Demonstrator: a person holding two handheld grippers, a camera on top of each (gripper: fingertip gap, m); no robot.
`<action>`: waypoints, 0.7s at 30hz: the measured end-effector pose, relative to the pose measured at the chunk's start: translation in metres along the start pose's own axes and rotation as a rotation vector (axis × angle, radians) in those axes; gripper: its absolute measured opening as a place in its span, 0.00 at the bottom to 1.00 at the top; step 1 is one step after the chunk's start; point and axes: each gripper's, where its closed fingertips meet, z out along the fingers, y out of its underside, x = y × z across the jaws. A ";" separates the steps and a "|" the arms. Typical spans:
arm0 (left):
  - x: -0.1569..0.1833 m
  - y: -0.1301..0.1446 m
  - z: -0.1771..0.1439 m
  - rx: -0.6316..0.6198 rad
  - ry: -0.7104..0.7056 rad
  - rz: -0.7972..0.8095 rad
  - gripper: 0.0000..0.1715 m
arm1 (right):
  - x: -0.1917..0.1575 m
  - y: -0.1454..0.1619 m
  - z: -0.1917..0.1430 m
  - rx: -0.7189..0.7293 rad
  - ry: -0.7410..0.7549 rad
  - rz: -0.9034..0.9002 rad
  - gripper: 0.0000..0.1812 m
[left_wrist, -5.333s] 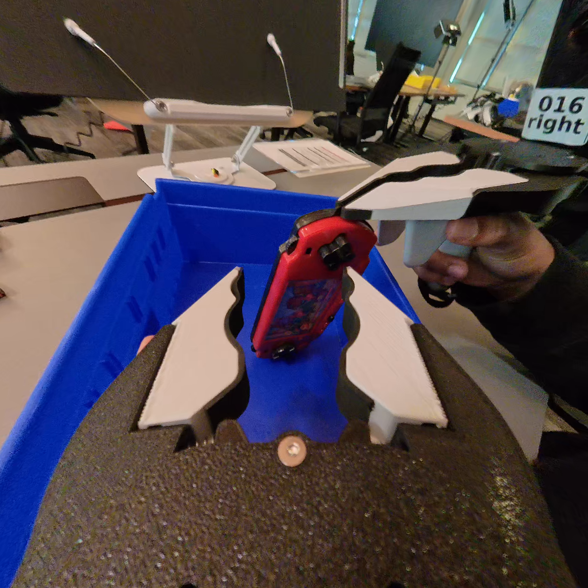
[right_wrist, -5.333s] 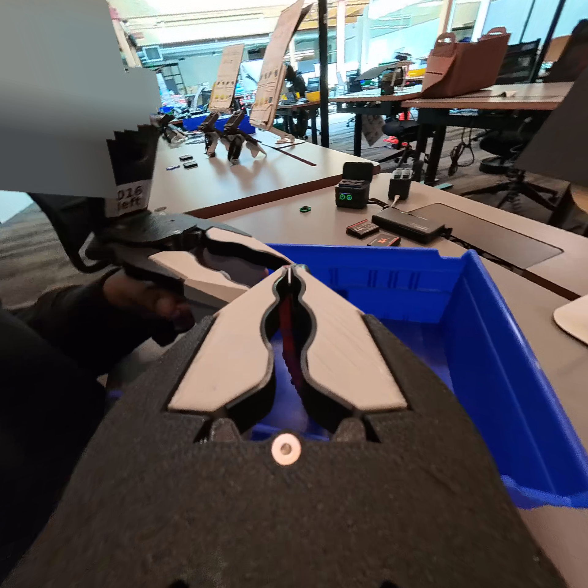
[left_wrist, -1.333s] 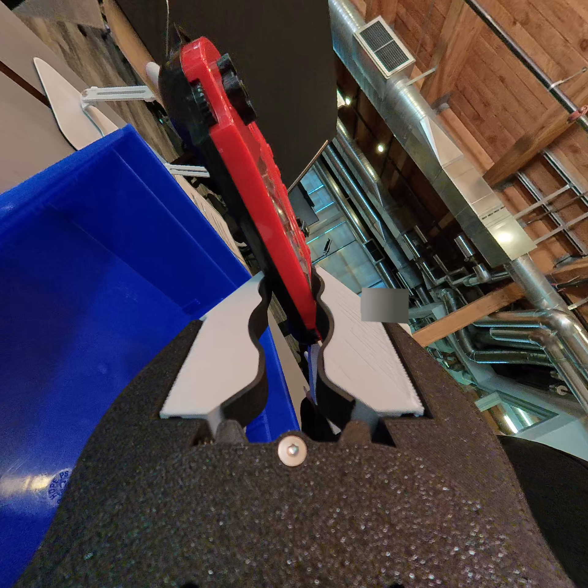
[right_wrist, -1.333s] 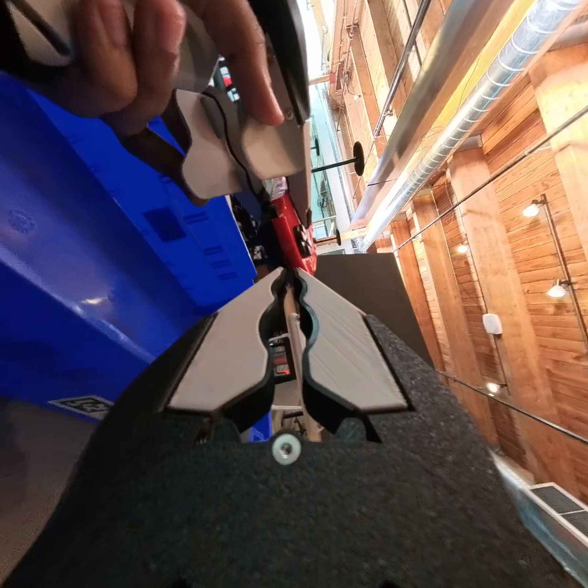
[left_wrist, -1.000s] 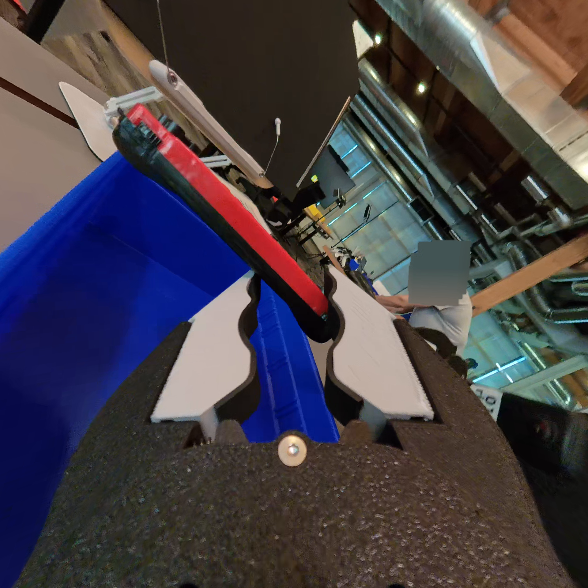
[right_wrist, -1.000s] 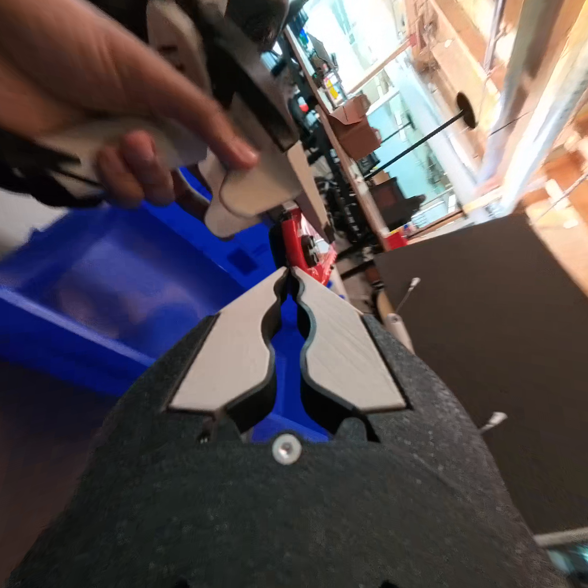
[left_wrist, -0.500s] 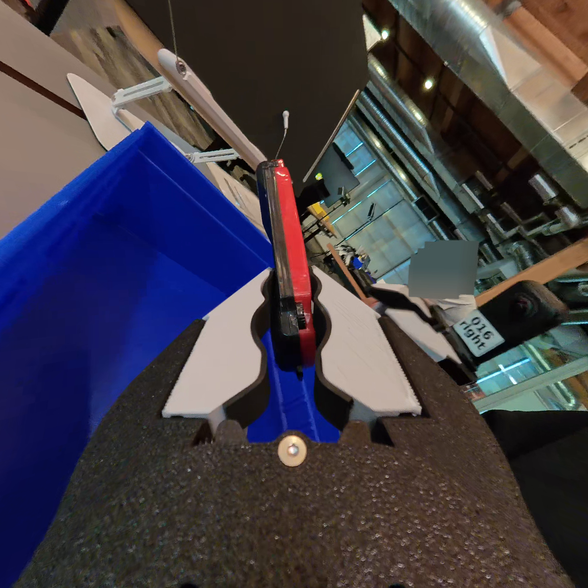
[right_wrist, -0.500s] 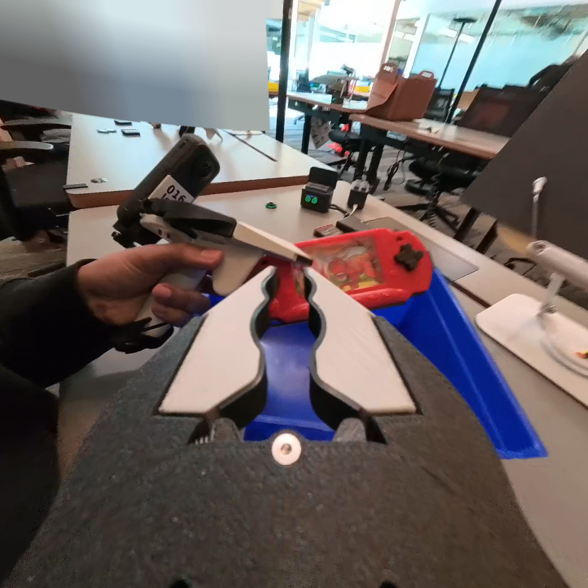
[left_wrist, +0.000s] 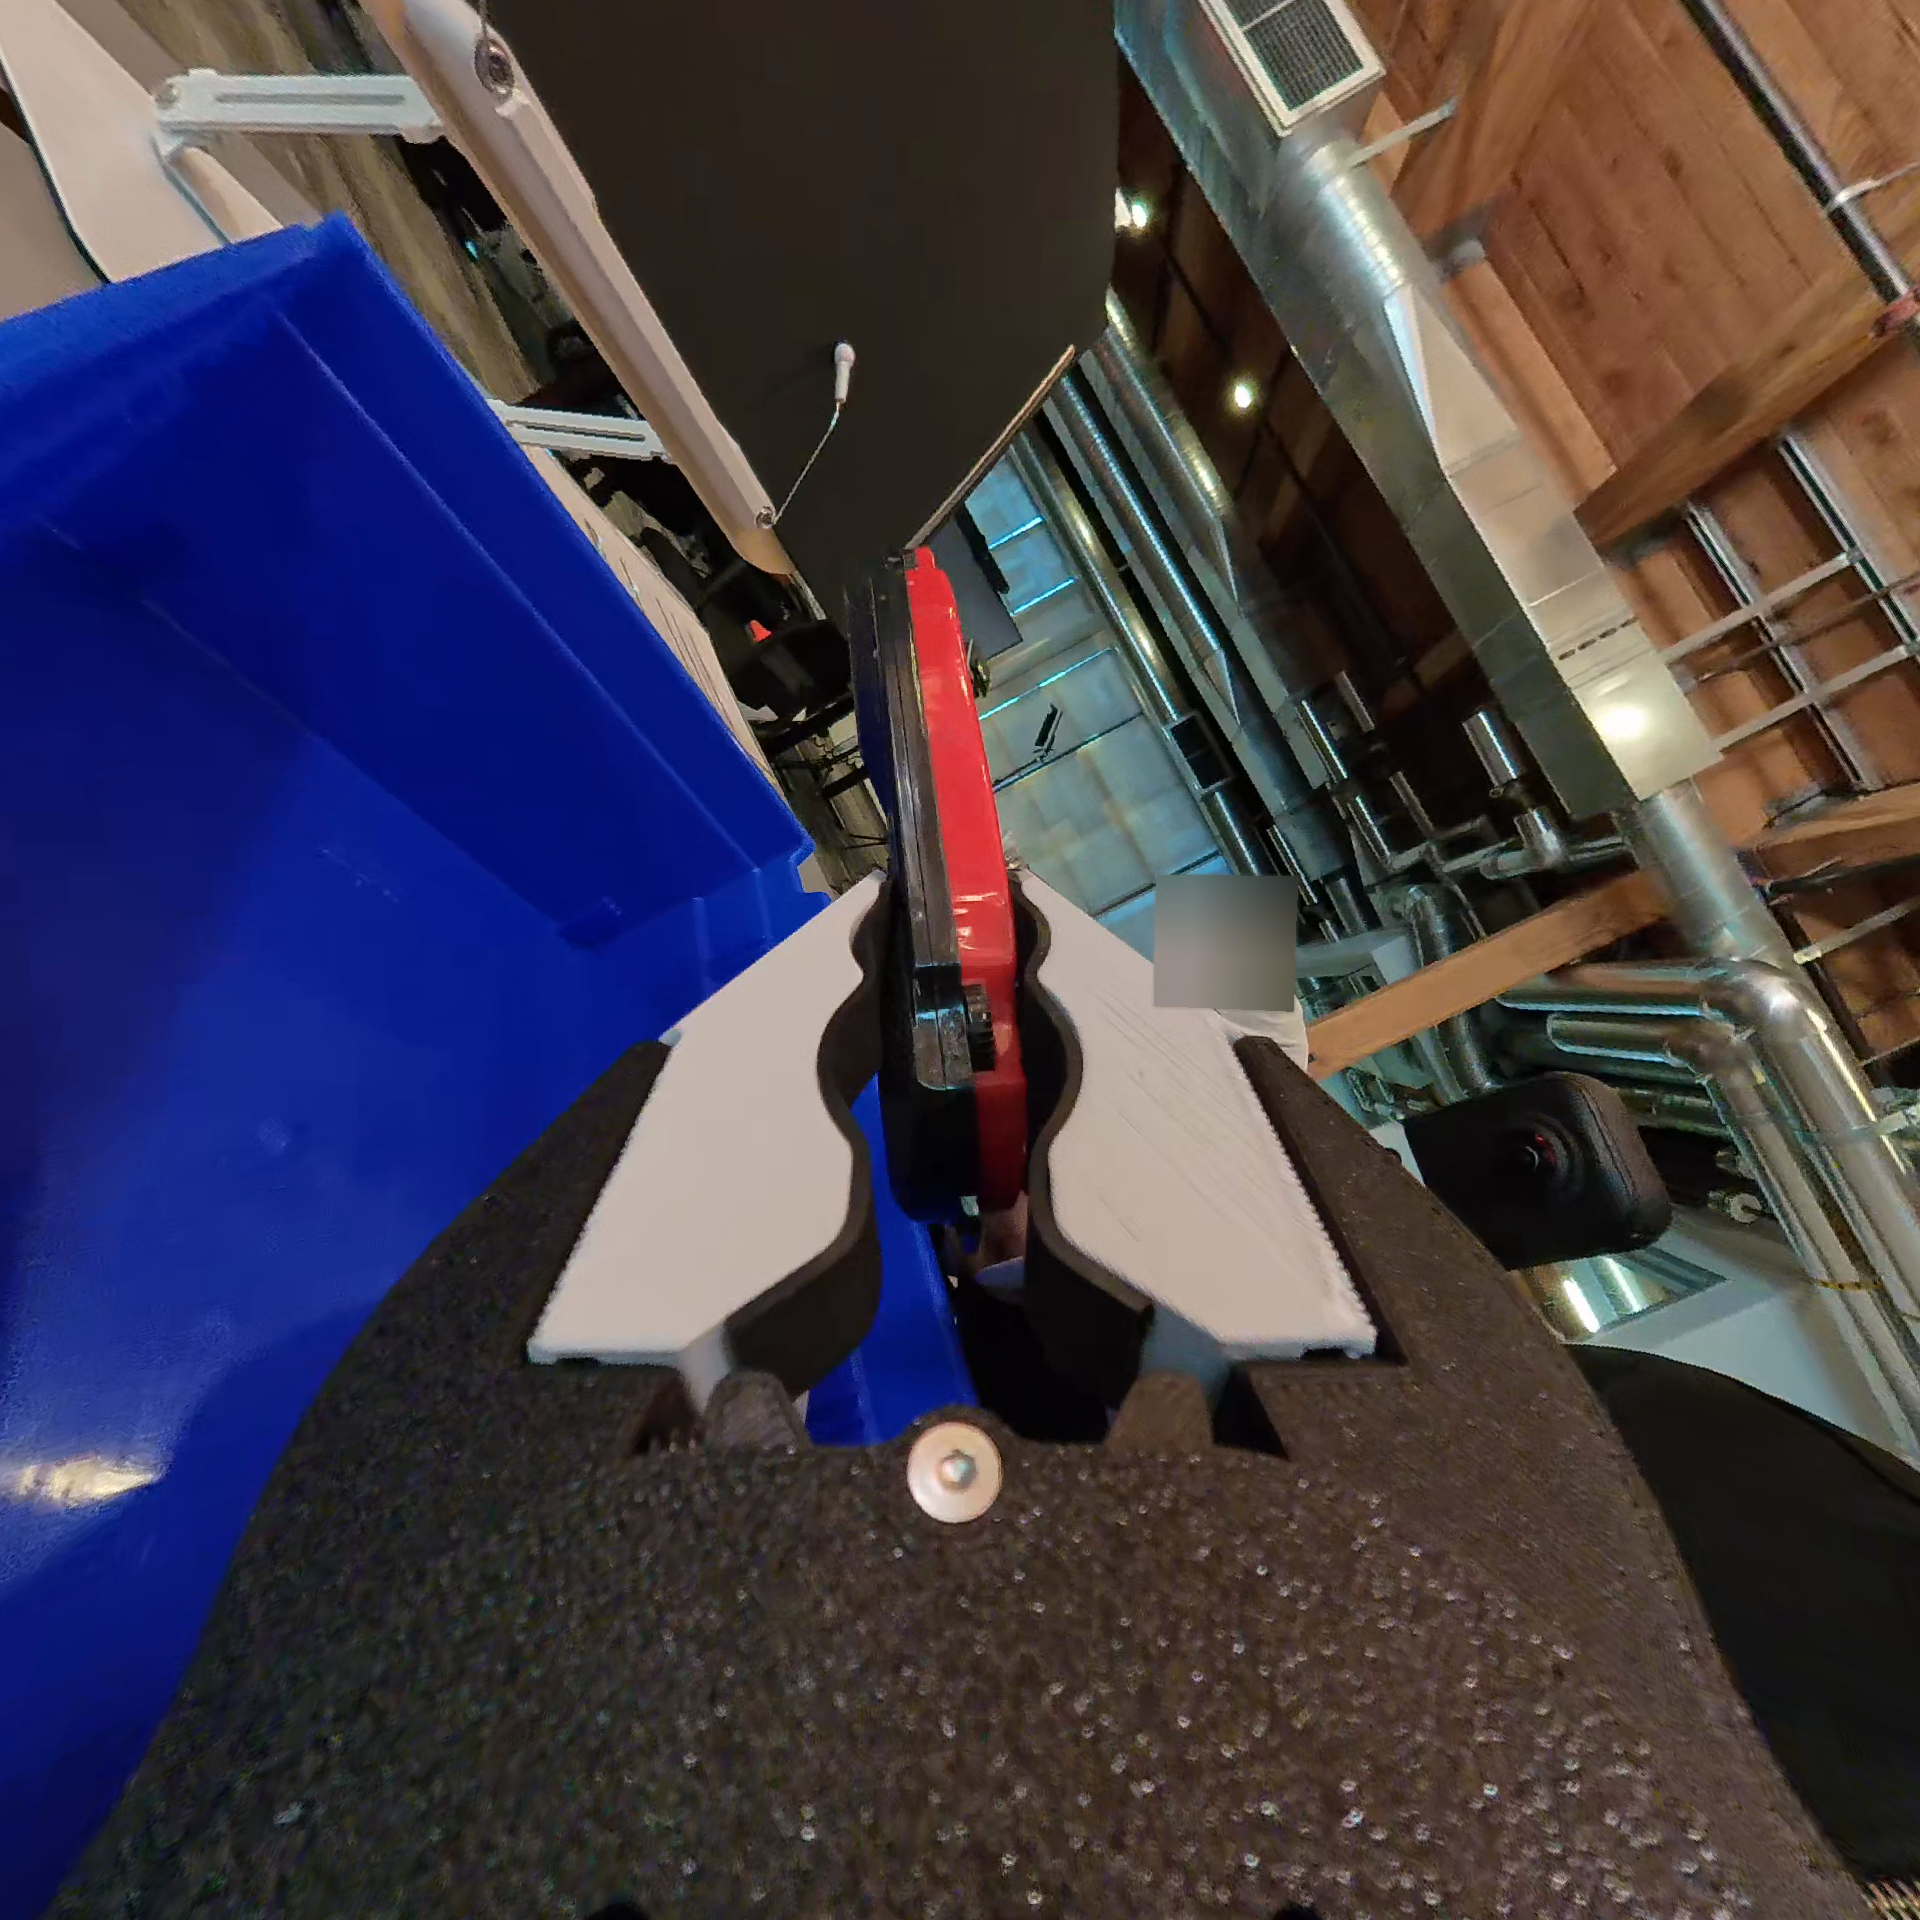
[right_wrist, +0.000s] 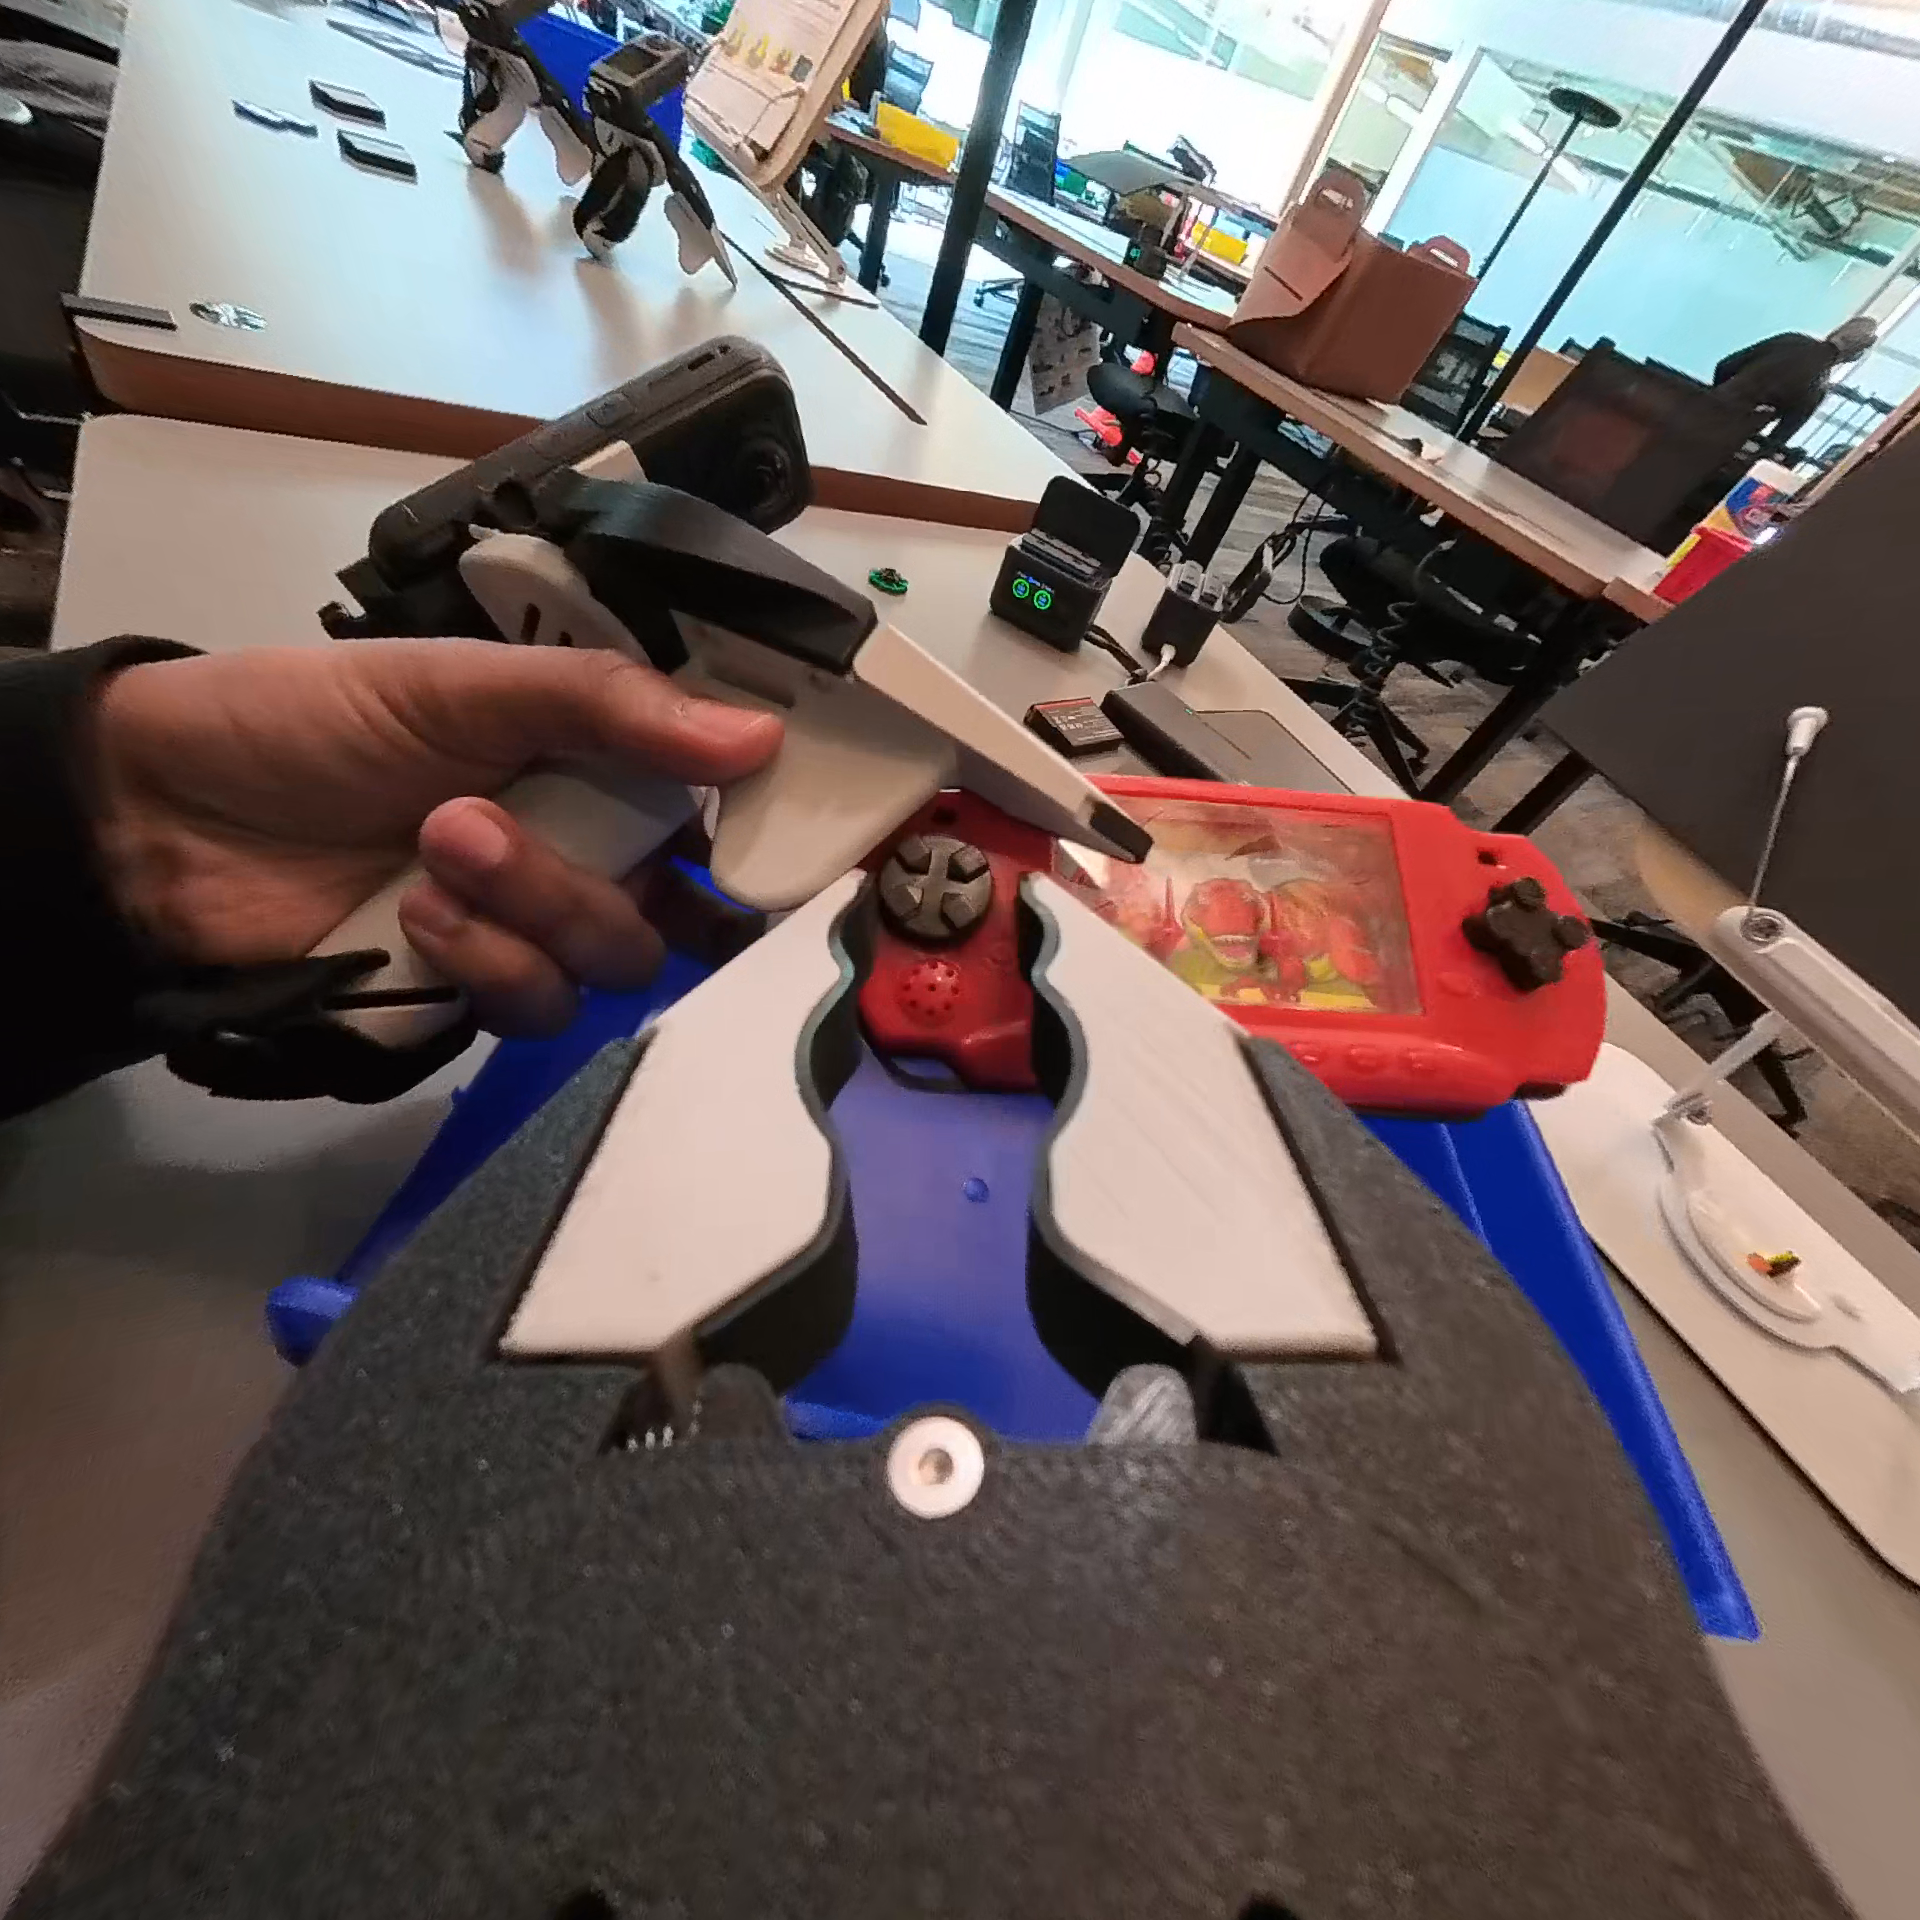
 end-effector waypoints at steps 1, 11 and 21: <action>0.000 0.000 0.000 0.001 -0.004 0.004 0.11 | 0.000 0.000 0.000 0.001 -0.004 -0.003 0.14; 0.003 -0.004 -0.004 -0.018 -0.029 0.115 0.21 | 0.002 0.013 0.002 -0.077 -0.040 0.094 0.11; -0.003 0.014 0.001 -0.125 -0.044 0.140 0.20 | 0.014 0.029 0.002 -0.080 -0.047 0.293 0.00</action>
